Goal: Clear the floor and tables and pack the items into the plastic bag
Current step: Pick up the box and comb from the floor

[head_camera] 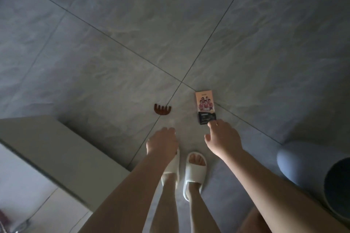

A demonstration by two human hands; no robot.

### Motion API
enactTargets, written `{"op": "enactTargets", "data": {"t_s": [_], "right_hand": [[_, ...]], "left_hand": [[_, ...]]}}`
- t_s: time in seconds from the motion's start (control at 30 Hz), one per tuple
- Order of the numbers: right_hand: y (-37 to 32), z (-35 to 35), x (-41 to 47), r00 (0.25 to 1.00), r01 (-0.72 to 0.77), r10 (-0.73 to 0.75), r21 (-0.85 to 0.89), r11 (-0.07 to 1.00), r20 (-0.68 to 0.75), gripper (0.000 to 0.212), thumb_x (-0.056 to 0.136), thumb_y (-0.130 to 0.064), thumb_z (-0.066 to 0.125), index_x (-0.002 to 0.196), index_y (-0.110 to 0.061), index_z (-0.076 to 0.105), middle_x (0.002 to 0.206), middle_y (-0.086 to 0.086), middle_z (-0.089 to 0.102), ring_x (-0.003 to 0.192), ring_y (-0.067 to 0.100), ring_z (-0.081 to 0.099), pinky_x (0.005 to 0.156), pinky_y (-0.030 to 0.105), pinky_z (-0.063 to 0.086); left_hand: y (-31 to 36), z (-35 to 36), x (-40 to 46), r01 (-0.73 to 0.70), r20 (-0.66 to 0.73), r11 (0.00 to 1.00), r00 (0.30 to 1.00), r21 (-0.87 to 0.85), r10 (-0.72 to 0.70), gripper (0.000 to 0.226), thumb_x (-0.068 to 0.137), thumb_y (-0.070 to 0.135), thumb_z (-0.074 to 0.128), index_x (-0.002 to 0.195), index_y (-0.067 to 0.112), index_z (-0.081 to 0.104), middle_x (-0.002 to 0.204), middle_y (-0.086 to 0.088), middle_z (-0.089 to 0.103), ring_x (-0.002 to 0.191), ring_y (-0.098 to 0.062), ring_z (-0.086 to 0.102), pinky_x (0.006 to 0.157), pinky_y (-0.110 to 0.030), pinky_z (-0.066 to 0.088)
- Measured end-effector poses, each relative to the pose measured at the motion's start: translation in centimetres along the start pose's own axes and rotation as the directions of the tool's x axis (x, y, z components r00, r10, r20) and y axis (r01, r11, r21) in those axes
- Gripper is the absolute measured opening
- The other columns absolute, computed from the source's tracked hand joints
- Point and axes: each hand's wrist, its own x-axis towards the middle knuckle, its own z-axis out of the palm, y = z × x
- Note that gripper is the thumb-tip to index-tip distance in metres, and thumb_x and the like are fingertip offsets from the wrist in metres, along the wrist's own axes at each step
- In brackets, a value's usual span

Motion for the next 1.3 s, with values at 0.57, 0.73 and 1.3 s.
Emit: {"op": "enactTargets", "data": {"t_s": [0.57,0.73,1.3], "right_hand": [[1.8,15.2,18.9,0.994,-0.071,0.063,-0.087,0.994,-0.092,0.076,0.086,-0.043,0.056,0.148,-0.025,0.017,0.158,0.013,0.01,0.142,0.035,0.019,0.102,0.053,0.037],[2.5,19.6,21.9,0.975,-0.136,0.121,-0.07,0.988,-0.186,0.086,0.078,-0.042,0.068,0.148,-0.019,0.023,0.155,0.02,0.021,0.137,0.044,0.028,0.094,0.058,0.042],[0.2,20.3,23.3,0.948,0.033,-0.061,-0.094,0.995,-0.311,0.092,0.061,-0.033,0.076,0.143,-0.027,0.034,0.149,0.021,0.033,0.131,0.04,0.039,0.077,0.047,0.048]], "left_hand": [[-5.6,10.2,24.5,0.034,-0.015,0.991,0.999,0.128,-0.032,0.055,0.094,0.022,0.053,0.144,0.021,0.031,0.146,-0.007,0.035,0.138,-0.028,0.029,0.104,-0.043,0.039],[-7.3,13.1,28.4,0.085,-0.092,0.988,0.993,0.128,-0.073,0.059,0.091,0.016,0.055,0.144,0.022,0.028,0.154,-0.006,0.021,0.147,-0.029,0.01,0.113,-0.044,0.031],[-7.3,12.7,29.3,0.028,-0.119,0.925,0.993,0.38,0.018,0.043,0.094,0.038,0.042,0.129,0.013,0.041,0.134,-0.008,0.049,0.137,-0.032,0.031,0.118,-0.058,0.008]]}}
